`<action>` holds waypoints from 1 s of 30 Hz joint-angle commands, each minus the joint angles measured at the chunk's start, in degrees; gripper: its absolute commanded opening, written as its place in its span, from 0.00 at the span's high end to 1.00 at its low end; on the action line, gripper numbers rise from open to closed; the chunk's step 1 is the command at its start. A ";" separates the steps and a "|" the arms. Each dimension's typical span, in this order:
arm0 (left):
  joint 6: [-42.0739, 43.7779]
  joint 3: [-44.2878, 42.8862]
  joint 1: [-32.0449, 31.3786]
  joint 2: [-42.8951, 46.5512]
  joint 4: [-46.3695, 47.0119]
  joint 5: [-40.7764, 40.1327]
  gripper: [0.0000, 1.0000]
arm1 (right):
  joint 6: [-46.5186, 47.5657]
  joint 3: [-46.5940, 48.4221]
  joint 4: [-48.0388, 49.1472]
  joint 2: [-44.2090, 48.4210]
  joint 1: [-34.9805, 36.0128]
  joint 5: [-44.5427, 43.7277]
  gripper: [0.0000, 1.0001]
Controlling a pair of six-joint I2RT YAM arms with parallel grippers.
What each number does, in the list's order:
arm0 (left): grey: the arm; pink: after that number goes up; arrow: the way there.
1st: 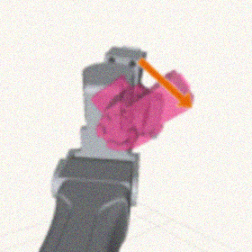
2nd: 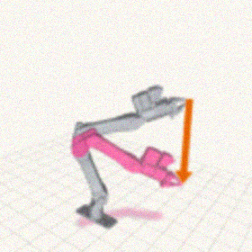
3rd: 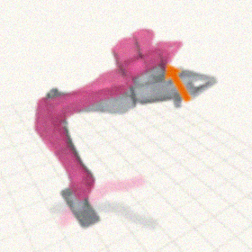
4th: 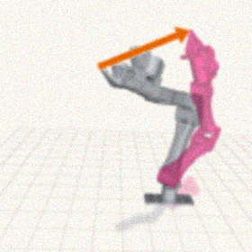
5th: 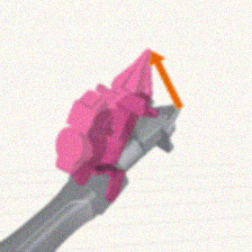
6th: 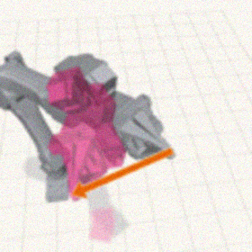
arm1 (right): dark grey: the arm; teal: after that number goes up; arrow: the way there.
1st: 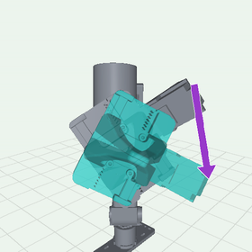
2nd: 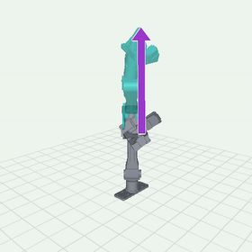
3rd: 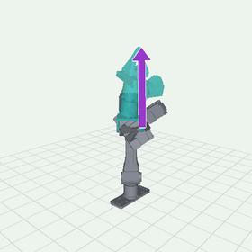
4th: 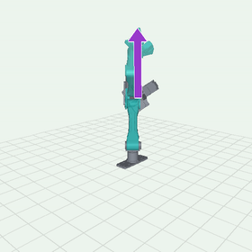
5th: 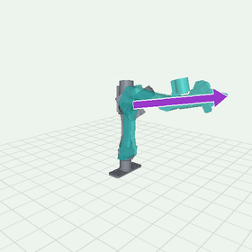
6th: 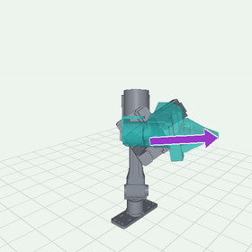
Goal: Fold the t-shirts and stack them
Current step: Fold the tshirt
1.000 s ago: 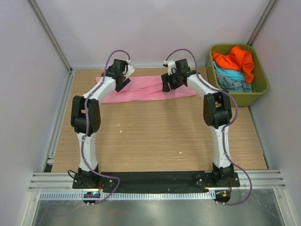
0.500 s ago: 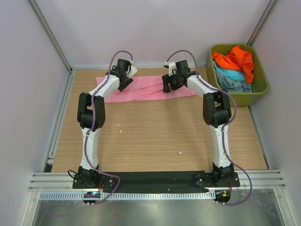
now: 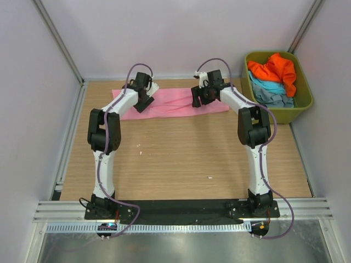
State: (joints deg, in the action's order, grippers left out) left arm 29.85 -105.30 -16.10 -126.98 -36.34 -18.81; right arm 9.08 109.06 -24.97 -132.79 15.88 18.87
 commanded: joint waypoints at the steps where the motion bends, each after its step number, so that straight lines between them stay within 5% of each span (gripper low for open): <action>1: -1.54 0.61 -0.16 5.51 -1.63 1.67 0.29 | -0.38 -0.16 1.59 1.40 0.12 -0.15 0.32; 11: -3.39 2.46 -0.16 6.66 -3.48 4.30 0.29 | -0.12 -1.48 2.03 2.01 0.56 -0.68 0.32; 30: -5.24 -3.60 0.63 -2.04 -5.15 7.73 0.47 | 0.94 -1.48 2.21 1.40 0.47 -2.70 0.32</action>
State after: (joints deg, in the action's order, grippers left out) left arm 25.52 -105.93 -16.05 -128.25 -41.21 -12.32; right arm 9.28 107.22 -24.45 -132.79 16.03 16.97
